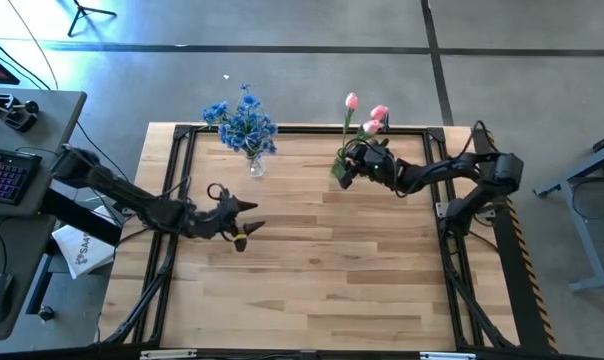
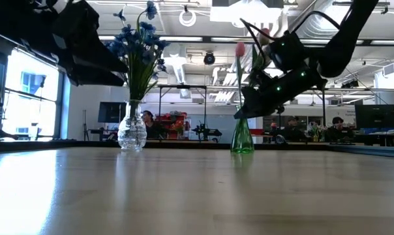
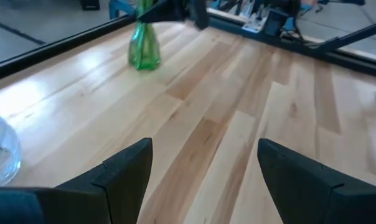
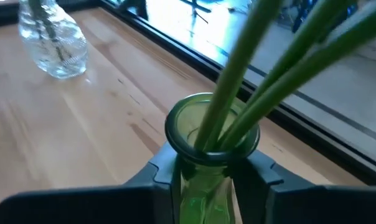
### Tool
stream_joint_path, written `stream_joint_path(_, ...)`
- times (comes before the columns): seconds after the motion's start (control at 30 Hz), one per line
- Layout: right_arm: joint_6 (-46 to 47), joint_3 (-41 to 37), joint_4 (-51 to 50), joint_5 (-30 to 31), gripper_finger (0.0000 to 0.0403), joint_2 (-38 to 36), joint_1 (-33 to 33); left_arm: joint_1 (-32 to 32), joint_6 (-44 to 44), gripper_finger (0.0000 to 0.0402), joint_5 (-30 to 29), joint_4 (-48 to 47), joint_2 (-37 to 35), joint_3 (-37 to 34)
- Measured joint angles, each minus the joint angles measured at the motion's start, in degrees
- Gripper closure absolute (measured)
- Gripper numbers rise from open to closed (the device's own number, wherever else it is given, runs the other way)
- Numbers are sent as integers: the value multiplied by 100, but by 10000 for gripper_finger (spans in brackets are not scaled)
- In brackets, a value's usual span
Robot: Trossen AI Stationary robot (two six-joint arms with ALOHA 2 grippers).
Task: Sort flowers into vase by color
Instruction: Adjust the green vase
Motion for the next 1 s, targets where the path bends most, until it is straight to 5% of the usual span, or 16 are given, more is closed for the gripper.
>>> stream_joint_path(0.33,75,2,-2355,1118,321,-1371,-83,-225,-585,123,-291,-2,639,-2)
stream_joint_path(0.6,-32,-23,-3611,1157,321,-2249,-410,-225,-894,123,-372,48,1120,-4)
stream_joint_path(1.0,367,-1453,-1081,369,321,-2767,-839,-223,-863,123,-402,454,1521,-4)
